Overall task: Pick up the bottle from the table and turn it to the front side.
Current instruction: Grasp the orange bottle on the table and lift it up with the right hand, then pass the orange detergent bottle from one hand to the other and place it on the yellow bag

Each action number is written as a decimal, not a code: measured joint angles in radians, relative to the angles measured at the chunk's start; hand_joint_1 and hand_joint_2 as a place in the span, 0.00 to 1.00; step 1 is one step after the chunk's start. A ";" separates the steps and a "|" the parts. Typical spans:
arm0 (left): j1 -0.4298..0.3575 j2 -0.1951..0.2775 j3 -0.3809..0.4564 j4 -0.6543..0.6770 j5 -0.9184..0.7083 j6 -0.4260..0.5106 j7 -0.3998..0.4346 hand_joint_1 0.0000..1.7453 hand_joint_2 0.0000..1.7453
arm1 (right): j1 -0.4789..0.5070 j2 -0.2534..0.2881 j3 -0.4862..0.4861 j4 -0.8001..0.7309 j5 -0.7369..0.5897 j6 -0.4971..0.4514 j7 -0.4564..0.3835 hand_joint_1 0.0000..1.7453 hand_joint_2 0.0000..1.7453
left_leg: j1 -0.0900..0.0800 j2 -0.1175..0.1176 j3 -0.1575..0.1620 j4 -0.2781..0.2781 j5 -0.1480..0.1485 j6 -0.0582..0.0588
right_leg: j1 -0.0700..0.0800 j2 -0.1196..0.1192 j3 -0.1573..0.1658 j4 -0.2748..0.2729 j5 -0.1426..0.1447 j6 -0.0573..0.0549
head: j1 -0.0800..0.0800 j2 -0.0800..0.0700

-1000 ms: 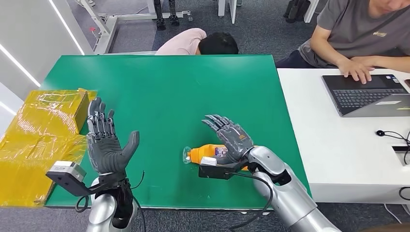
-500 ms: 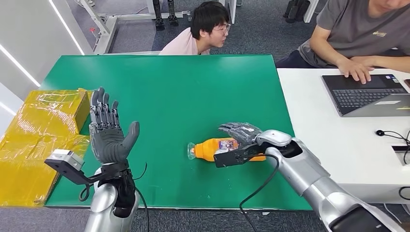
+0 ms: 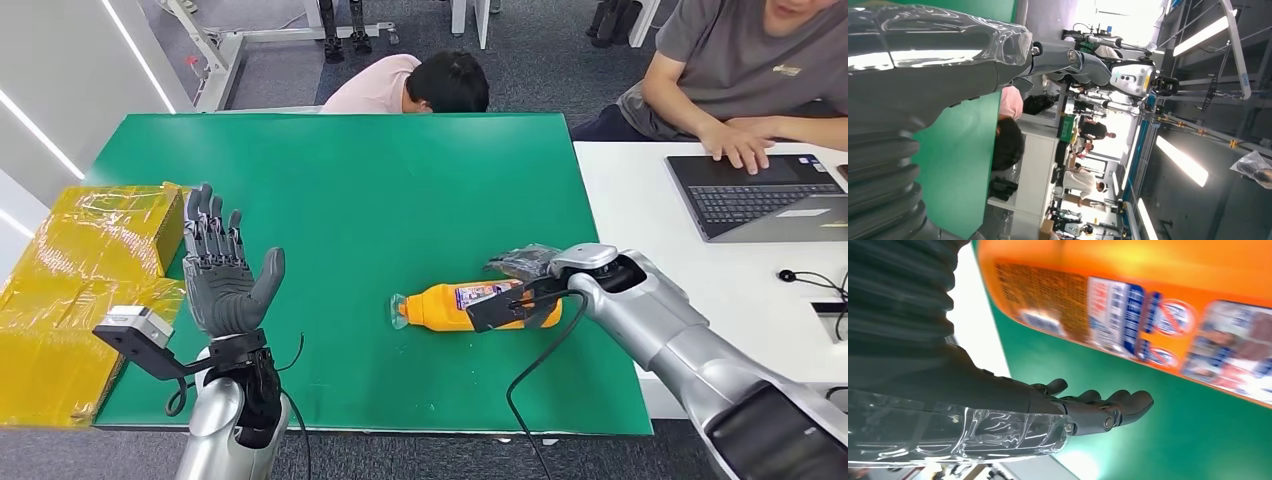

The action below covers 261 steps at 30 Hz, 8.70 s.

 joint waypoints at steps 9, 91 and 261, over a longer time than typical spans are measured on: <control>0.000 -0.005 -0.007 0.012 0.016 0.033 0.000 0.00 1.00 | -0.017 -0.099 0.063 -0.045 -0.105 0.051 0.093 0.00 1.00 | 0.000 0.000 -0.001 0.001 0.000 0.000 | 0.000 0.000 0.000 0.000 0.000 0.000 | 0.000 0.000; -0.012 -0.021 -0.013 0.060 0.062 0.030 0.000 0.00 1.00 | 0.050 -0.025 0.185 0.064 -0.151 -0.288 -0.055 1.00 1.00 | 0.000 -0.001 0.001 0.003 0.000 0.002 | 0.000 0.000 0.003 0.000 0.002 0.003 | 0.000 0.000; -0.042 -0.030 0.062 0.173 -0.102 -0.351 -0.007 0.00 1.00 | 0.470 0.470 -0.373 -0.144 -0.098 -0.678 -0.162 1.00 1.00 | 0.000 0.000 -0.002 0.002 0.000 0.002 | 0.000 0.001 0.000 0.000 0.000 0.003 | 0.000 0.000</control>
